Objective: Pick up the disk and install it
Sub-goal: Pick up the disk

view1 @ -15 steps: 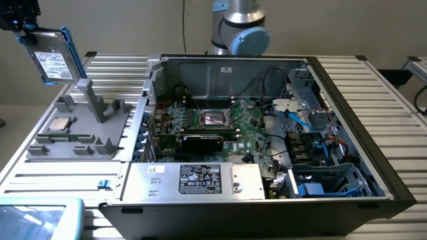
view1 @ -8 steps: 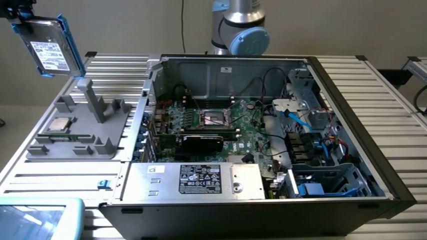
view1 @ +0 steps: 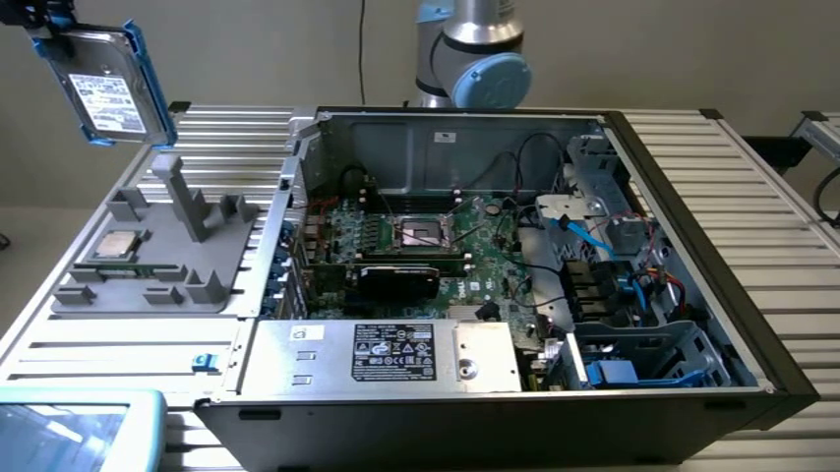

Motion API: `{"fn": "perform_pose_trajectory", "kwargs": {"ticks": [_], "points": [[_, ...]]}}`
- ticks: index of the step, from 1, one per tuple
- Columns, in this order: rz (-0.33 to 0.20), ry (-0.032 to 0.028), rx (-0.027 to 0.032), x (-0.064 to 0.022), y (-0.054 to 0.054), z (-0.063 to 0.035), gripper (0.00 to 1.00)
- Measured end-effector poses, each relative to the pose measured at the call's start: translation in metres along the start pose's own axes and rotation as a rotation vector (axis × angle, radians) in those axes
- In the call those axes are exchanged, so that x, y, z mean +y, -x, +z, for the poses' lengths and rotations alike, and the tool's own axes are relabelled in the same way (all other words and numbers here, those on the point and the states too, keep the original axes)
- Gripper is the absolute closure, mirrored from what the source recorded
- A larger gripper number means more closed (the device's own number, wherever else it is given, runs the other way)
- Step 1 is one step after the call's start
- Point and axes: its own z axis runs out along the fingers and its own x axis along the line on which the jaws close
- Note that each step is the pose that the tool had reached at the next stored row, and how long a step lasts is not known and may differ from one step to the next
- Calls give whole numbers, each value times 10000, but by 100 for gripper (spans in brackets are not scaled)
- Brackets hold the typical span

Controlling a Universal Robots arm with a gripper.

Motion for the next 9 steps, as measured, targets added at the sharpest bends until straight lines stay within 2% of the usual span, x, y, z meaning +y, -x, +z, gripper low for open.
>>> {"fn": "perform_pose_trajectory", "kwargs": {"ticks": [6,9], "points": [[0,2,1,270,-17,-74,63],[0,-2,-1,389,-24,-162,63]]}}
